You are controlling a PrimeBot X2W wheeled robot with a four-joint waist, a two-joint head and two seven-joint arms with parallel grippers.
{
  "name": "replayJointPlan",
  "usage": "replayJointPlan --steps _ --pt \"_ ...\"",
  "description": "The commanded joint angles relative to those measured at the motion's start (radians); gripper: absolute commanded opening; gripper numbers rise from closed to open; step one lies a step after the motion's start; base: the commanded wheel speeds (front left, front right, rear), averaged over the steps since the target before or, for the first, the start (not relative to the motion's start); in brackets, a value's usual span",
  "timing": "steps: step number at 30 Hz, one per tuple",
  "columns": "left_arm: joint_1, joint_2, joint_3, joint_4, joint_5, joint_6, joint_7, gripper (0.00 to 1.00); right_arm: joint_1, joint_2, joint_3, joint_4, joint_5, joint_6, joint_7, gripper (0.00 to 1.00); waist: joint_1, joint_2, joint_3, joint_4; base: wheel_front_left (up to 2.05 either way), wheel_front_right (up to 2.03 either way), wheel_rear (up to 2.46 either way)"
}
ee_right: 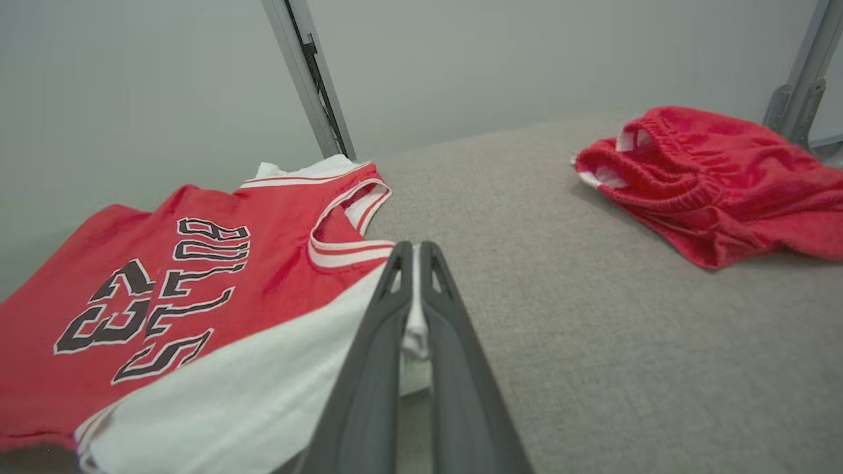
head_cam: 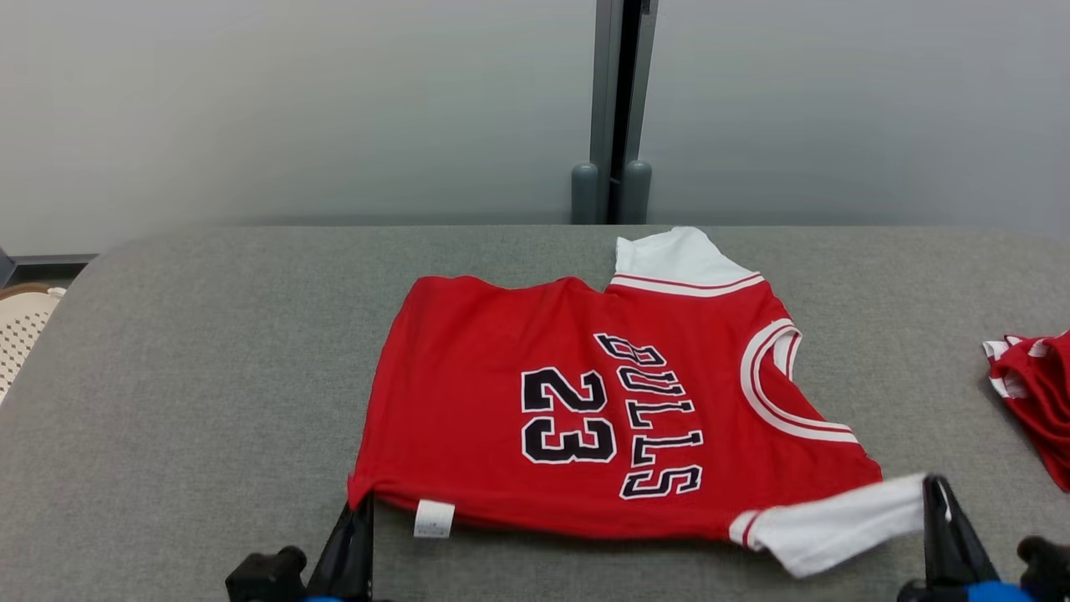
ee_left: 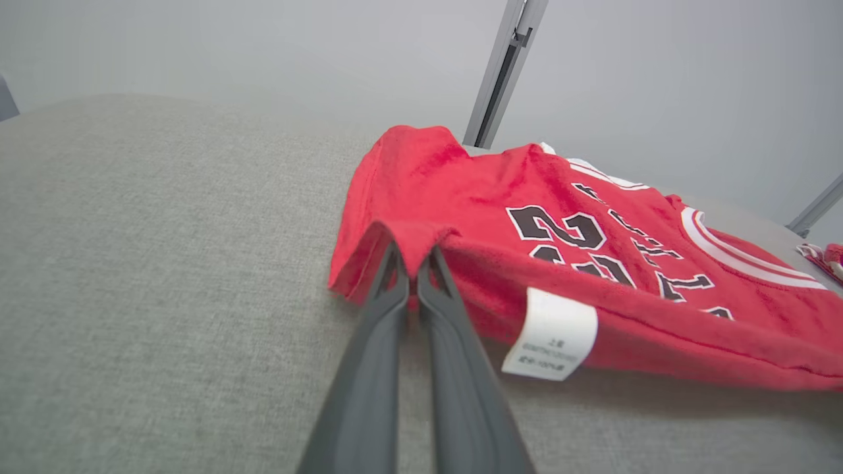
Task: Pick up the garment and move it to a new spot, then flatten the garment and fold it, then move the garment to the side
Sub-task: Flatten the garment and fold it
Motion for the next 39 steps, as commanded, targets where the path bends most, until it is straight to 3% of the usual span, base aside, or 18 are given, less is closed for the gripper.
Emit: replayJointPlan --steps 1,7,18,19,20,31,39 --pt "-0.048 0.000 -0.010 -0.003 -0.009 0.007 -0.004 0.00 -0.069 -0.013 -0.001 -0.005 0.009 0.000 -0.004 0.00 0.0000 0.0000 0.016 0.004 0.00 0.00 0.00" --pt "-0.165 0.000 -0.033 0.036 -0.004 0.010 -0.004 0.00 -0.236 -0.046 0.017 0.048 -0.009 0.000 -0.004 0.00 0.0000 0.0000 0.074 0.006 0.00 0.00 0.00" --pt "-0.383 0.000 -0.015 0.217 0.020 0.003 -0.003 0.00 -0.485 -0.060 -0.017 0.269 -0.091 0.000 -0.004 0.03 0.0000 0.0000 0.184 0.011 0.00 0.00 0.00" --pt "-0.392 0.000 -0.008 0.220 0.021 0.002 -0.003 0.45 -0.497 -0.056 -0.025 0.280 -0.100 0.000 -0.004 0.95 0.0000 0.0000 0.187 0.011 0.00 0.00 0.00" --pt "-0.399 0.000 -0.004 0.220 0.025 0.005 -0.003 1.00 -0.506 -0.053 -0.029 0.288 -0.117 0.000 -0.004 1.00 0.0000 0.0000 0.189 0.010 0.00 0.00 0.00" --pt "-0.213 0.000 0.040 0.179 0.013 0.058 -0.003 1.00 -0.301 -0.004 -0.047 0.176 -0.193 0.000 -0.004 1.00 0.0000 0.0000 0.110 0.000 0.00 0.00 0.00" --pt "-0.043 0.000 0.023 0.134 0.009 0.087 -0.003 1.00 -0.121 0.004 -0.002 0.179 -0.162 0.000 -0.004 1.00 0.0000 0.0000 0.011 0.005 0.00 0.00 0.00"
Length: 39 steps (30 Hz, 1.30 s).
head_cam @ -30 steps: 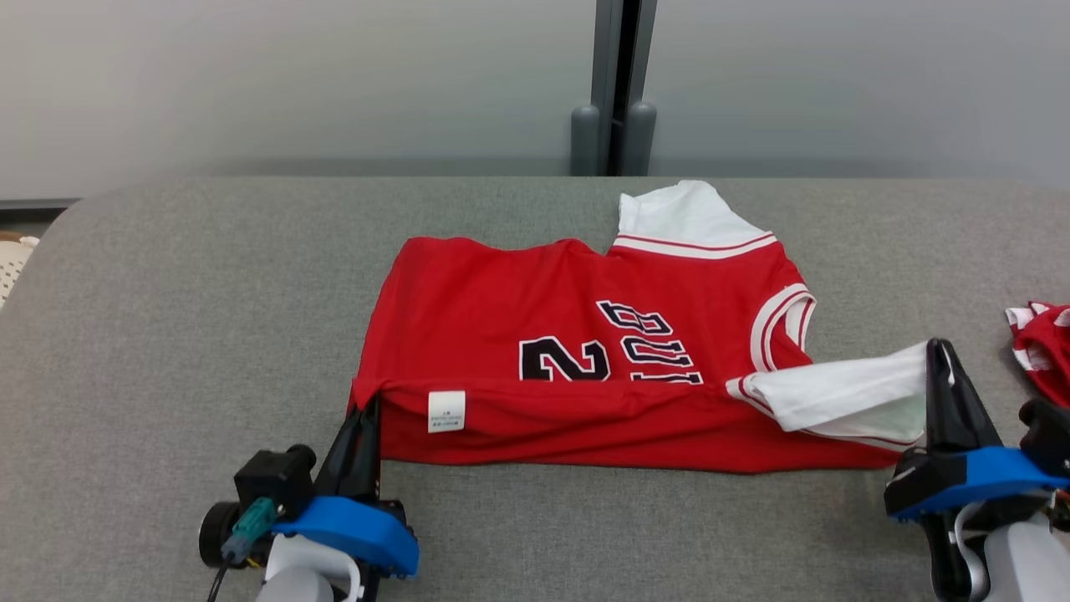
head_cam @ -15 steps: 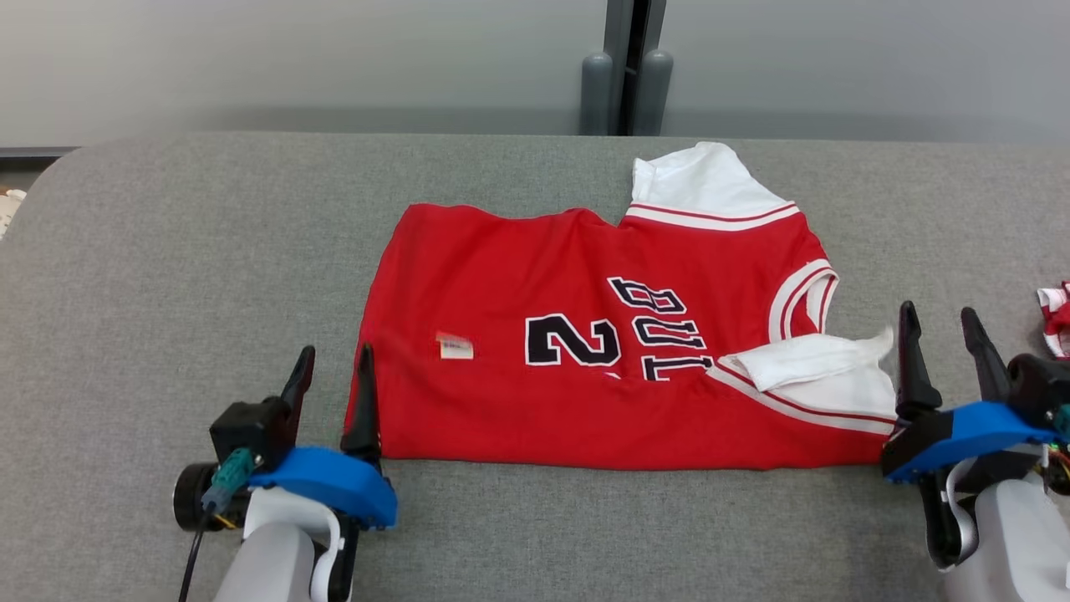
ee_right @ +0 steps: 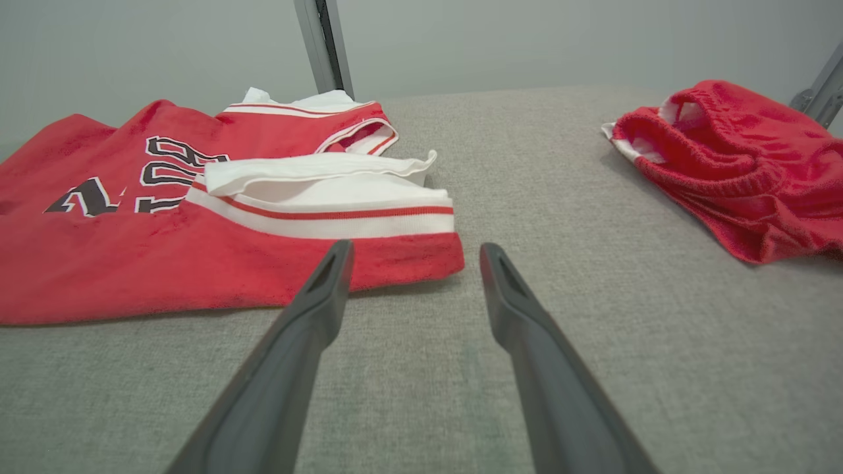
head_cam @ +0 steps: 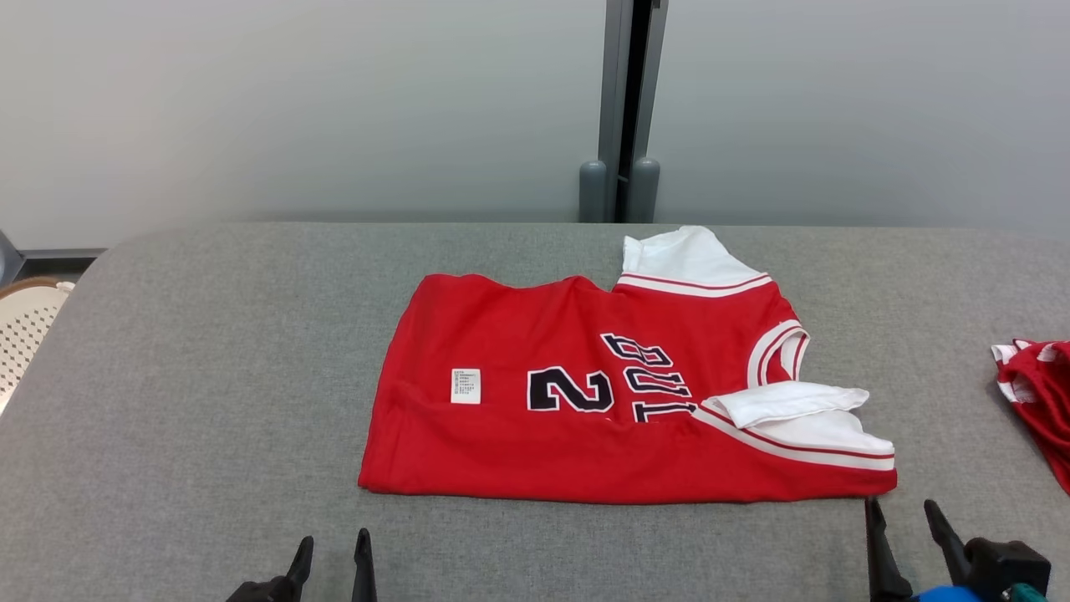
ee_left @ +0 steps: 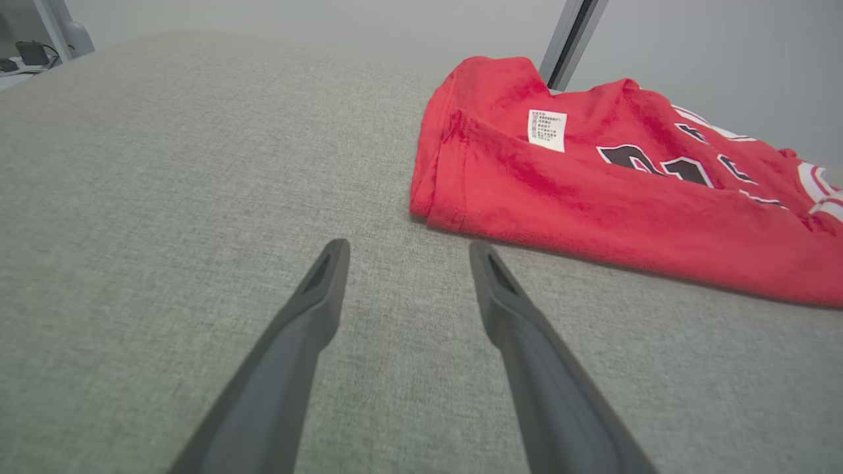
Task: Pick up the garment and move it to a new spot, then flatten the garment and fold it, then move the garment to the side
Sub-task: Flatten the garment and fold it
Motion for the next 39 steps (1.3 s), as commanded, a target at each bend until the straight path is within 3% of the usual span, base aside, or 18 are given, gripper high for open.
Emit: replayJointPlan --steps 1,11,22,38,39 --pt "0.018 0.000 -0.001 -0.012 0.008 0.005 -0.003 1.00 0.025 0.001 0.010 0.005 0.009 0.000 -0.003 1.00 0.0002 -0.0001 -0.014 -0.004 0.00 0.00 0.00" --pt "0.081 0.000 -0.014 -0.021 0.012 0.012 -0.003 1.00 0.090 0.000 0.034 0.024 0.051 0.000 -0.003 1.00 0.0002 -0.0001 -0.043 0.005 0.00 0.00 0.00" --pt "-0.083 0.000 -0.010 0.020 0.004 -0.019 -0.003 1.00 0.005 0.000 0.045 0.007 0.043 0.000 -0.003 1.00 0.0002 -0.0001 0.038 0.002 0.00 0.00 0.00" --pt "-0.286 -0.001 0.012 0.289 0.001 -0.054 0.006 1.00 -0.134 0.000 -0.010 -0.027 0.024 0.000 -0.003 1.00 0.0002 -0.0001 0.204 -0.038 0.00 0.00 0.00" --pt "-0.289 -0.001 0.001 0.305 0.000 -0.058 0.007 0.50 -0.139 0.000 -0.018 -0.024 0.024 0.000 -0.003 1.00 0.0002 -0.0001 0.205 -0.037 0.00 0.00 0.00"
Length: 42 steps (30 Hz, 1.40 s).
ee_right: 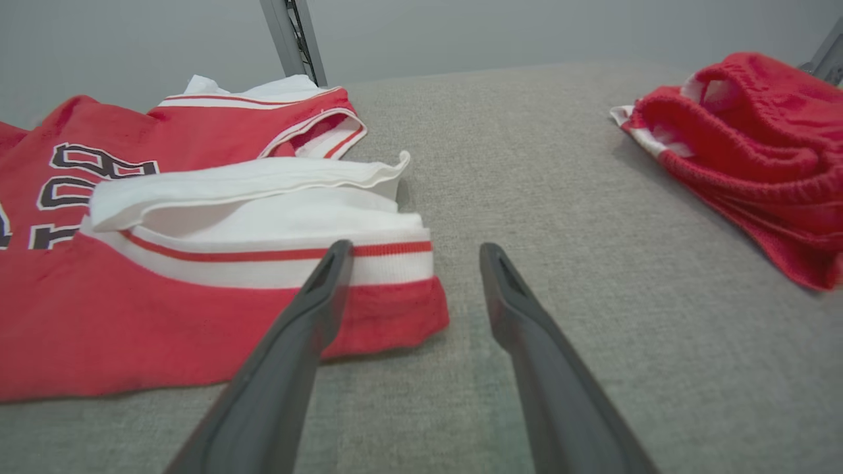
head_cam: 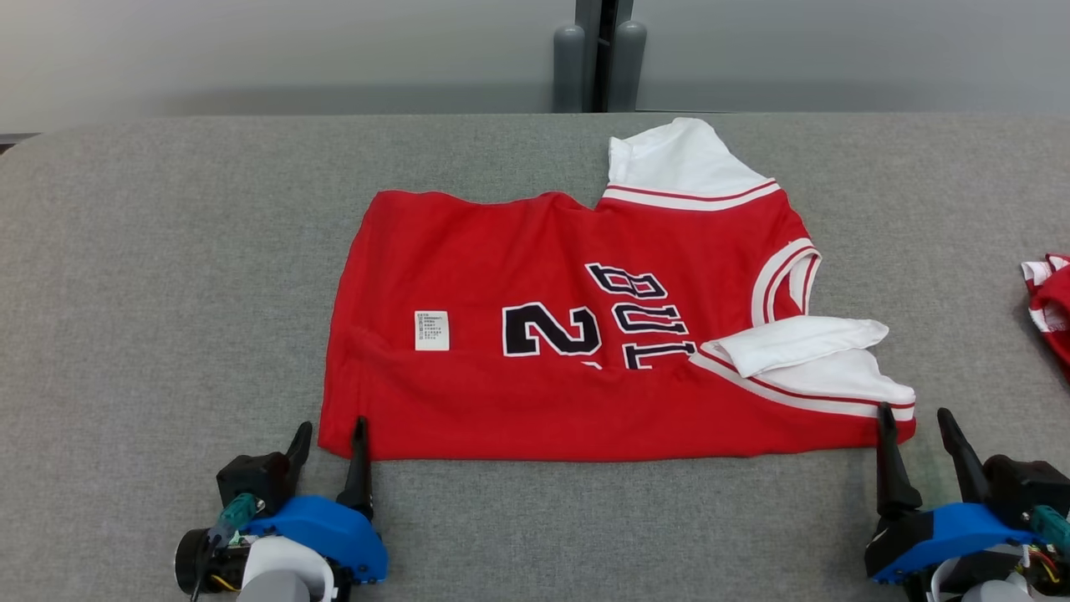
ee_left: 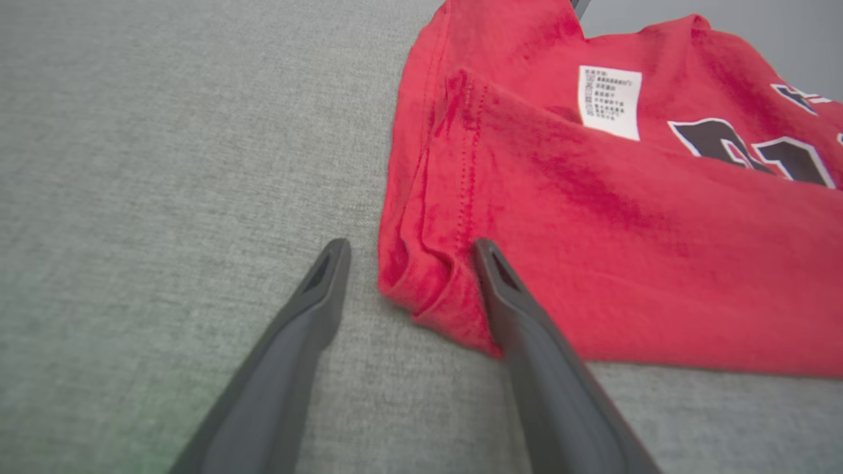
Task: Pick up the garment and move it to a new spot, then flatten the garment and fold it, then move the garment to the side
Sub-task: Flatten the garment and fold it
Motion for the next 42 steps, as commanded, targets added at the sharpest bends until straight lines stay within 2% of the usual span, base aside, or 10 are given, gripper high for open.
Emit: replayJointPlan --steps 1,2,13,14,15,16,22,32,37,42 --pt "0.006 -0.002 -0.023 0.055 -0.008 -0.008 0.021 0.07 -0.025 -0.001 -0.016 0.006 -0.003 0.000 -0.003 1.00 -0.0001 0.0000 0.003 0.002 0.00 0.00 0.00" --pt "0.006 -0.004 -0.034 0.068 -0.016 -0.012 0.022 0.00 -0.030 -0.001 -0.027 0.010 -0.002 0.000 -0.003 1.00 -0.0001 0.0000 0.004 0.004 0.00 0.00 0.00" --pt "-0.007 -0.004 -0.094 0.092 -0.050 -0.029 0.024 0.00 -0.110 0.002 -0.008 0.257 0.042 0.000 0.003 1.00 -0.0001 0.0000 0.018 0.024 0.00 0.00 0.00" --pt "-0.005 -0.004 -0.096 0.088 -0.052 -0.029 0.024 0.00 -0.116 0.004 -0.002 0.273 0.047 0.000 0.004 0.83 -0.0001 0.0000 0.018 0.026 0.00 0.00 0.00" --pt "-0.002 -0.005 -0.098 0.082 -0.053 -0.030 0.024 0.00 -0.121 0.005 0.004 0.288 0.051 0.000 0.005 0.26 -0.0001 0.0000 0.018 0.027 0.00 0.00 0.00" --pt "0.002 -0.005 -0.098 0.074 -0.055 -0.031 0.024 0.00 -0.123 0.006 0.010 0.297 0.056 0.000 0.006 0.00 -0.0001 0.0000 0.016 0.028 0.00 0.00 0.00" --pt "0.021 -0.002 -0.076 -0.009 -0.060 -0.032 0.015 0.00 -0.108 0.000 0.003 0.271 0.076 0.000 0.003 0.00 -0.0001 0.0000 -0.010 0.033 0.00 0.00 0.00" --pt "0.088 0.001 -0.028 -0.207 -0.071 -0.012 0.010 0.00 -0.043 -0.002 -0.046 -0.013 0.129 0.000 -0.002 0.00 -0.0001 0.0000 -0.139 0.040 0.00 0.00 0.00" --pt "0.172 0.001 -0.048 -0.217 -0.088 0.004 0.010 0.00 0.075 -0.003 -0.053 -0.094 0.152 -0.001 -0.002 0.00 -0.0001 0.0000 -0.205 0.045 0.00 0.00 0.00" --pt "0.281 0.002 -0.089 -0.186 -0.114 0.023 0.010 0.00 0.218 -0.003 -0.046 -0.068 0.155 -0.001 -0.002 0.00 -0.0001 0.0000 -0.223 0.048 0.00 0.00 0.00"
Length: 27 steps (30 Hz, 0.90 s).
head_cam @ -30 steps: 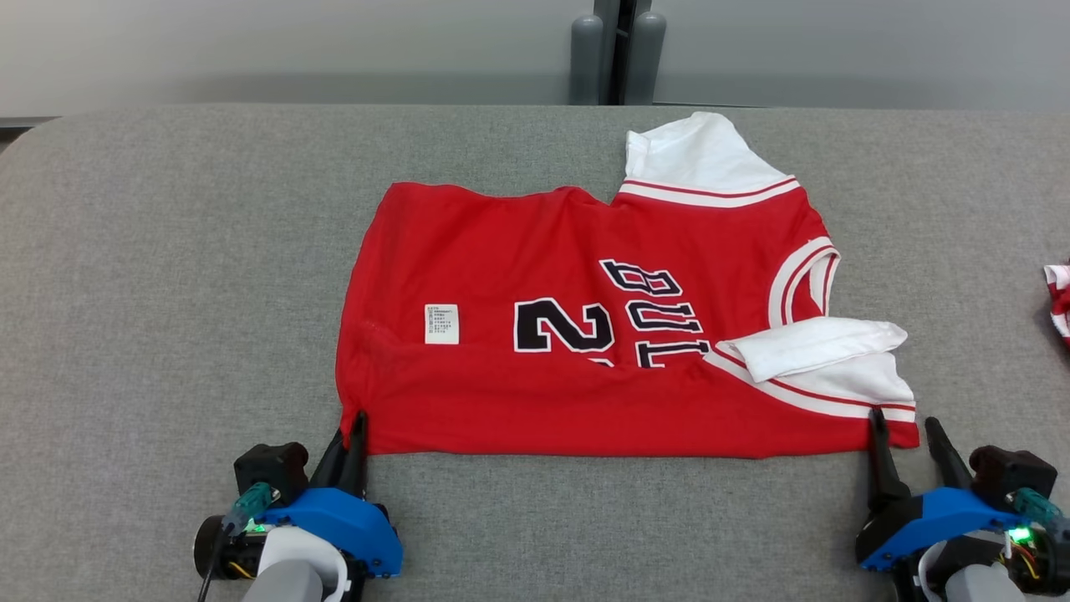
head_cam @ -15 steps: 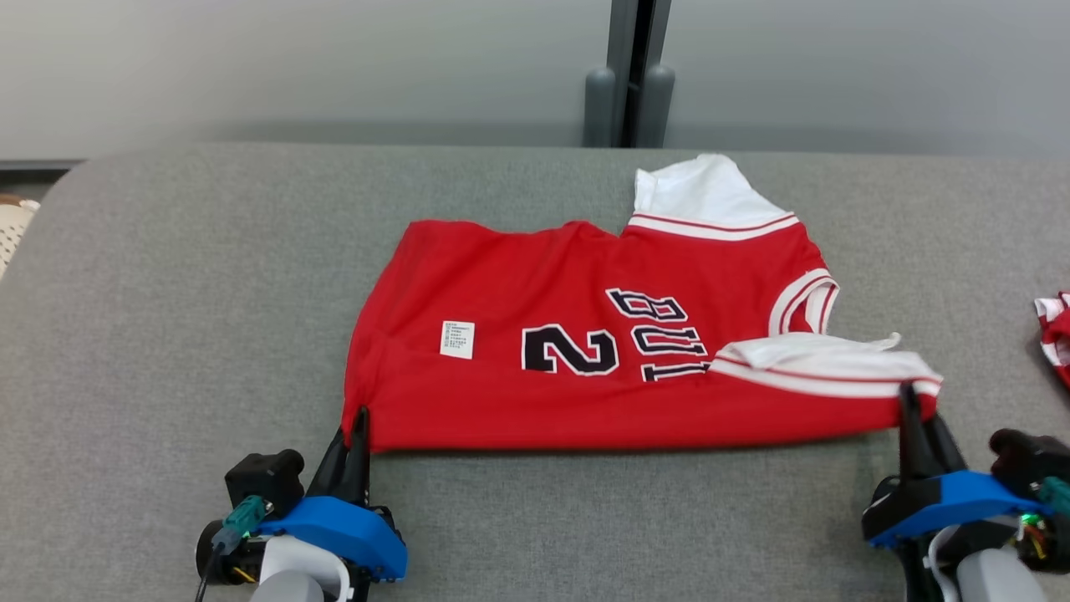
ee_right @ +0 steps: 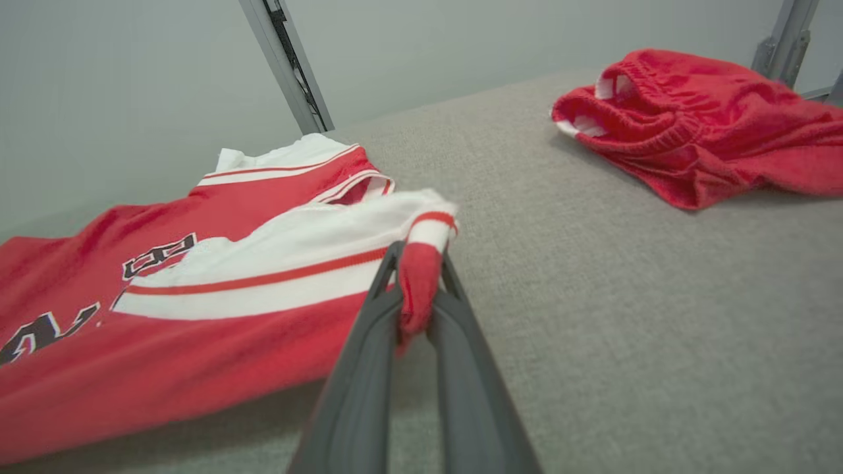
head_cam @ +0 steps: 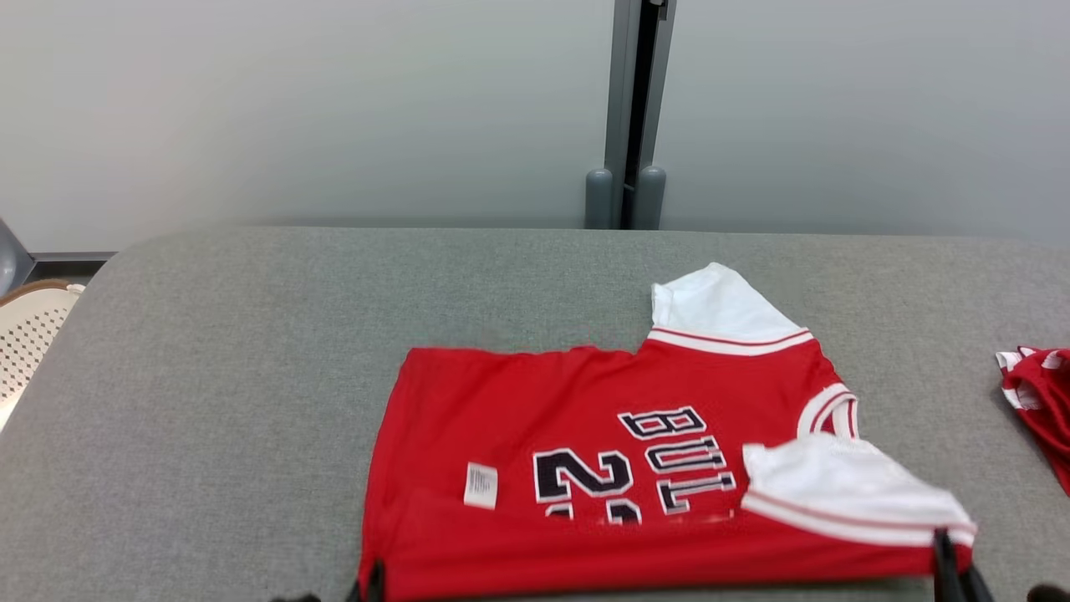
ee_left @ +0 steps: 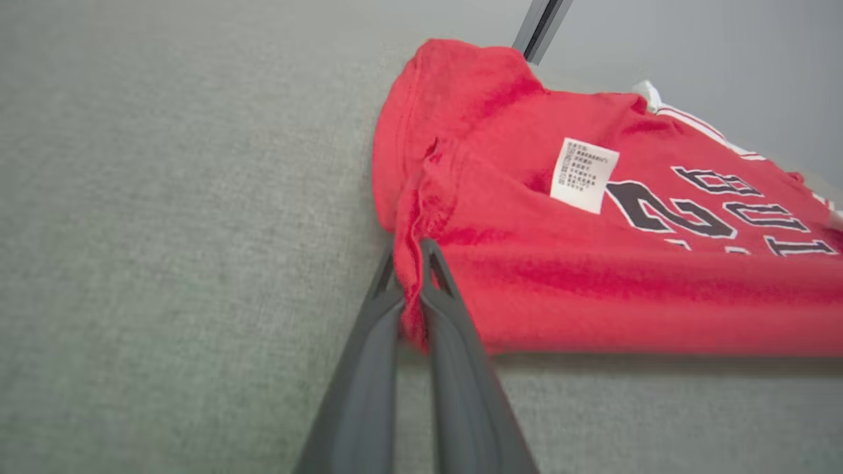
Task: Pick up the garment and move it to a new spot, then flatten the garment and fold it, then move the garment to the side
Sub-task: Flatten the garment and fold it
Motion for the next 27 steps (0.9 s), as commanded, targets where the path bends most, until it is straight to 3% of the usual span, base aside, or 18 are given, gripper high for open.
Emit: replayJointPlan --steps 1,2,3,4,11,16,27 --pt "0.024 0.007 -0.009 0.013 -0.006 0.009 -0.002 0.00 0.029 -0.005 0.000 0.019 -0.001 -0.002 -0.001 0.00 0.0002 0.0000 0.000 0.001 0.00 0.00 0.00" --pt "0.038 0.006 -0.019 0.021 -0.010 0.011 -0.002 0.05 0.041 -0.005 0.004 0.035 -0.008 -0.002 -0.001 0.00 0.0002 0.0000 0.000 0.002 0.00 0.00 0.00" --pt "0.049 0.006 -0.027 0.028 -0.015 0.012 -0.002 0.42 0.046 -0.005 0.008 0.049 -0.011 -0.002 -0.001 0.43 0.0002 0.0000 0.002 0.003 0.00 0.00 0.00" --pt "0.056 0.006 -0.034 0.036 -0.024 0.016 -0.002 0.98 0.047 -0.006 0.009 0.057 -0.015 -0.002 -0.001 1.00 0.0002 0.0000 0.004 0.003 0.00 0.00 0.00" --pt "-0.022 0.005 -0.007 -0.020 0.004 0.035 -0.002 1.00 -0.035 -0.005 0.008 0.045 -0.074 -0.001 -0.002 1.00 0.0002 0.0000 0.046 0.013 0.00 0.00 0.00" --pt "-0.162 0.009 0.041 -0.036 0.047 0.022 -0.002 1.00 -0.136 -0.005 0.033 0.029 -0.099 -0.001 -0.002 1.00 0.0002 0.0000 0.105 0.011 0.00 0.00 0.00" --pt "-0.548 0.068 -0.012 0.284 0.088 -0.036 0.002 1.00 -0.345 -0.036 0.141 0.067 -0.124 -0.001 -0.002 1.00 0.0002 0.0000 0.245 -0.034 0.00 0.00 0.00"
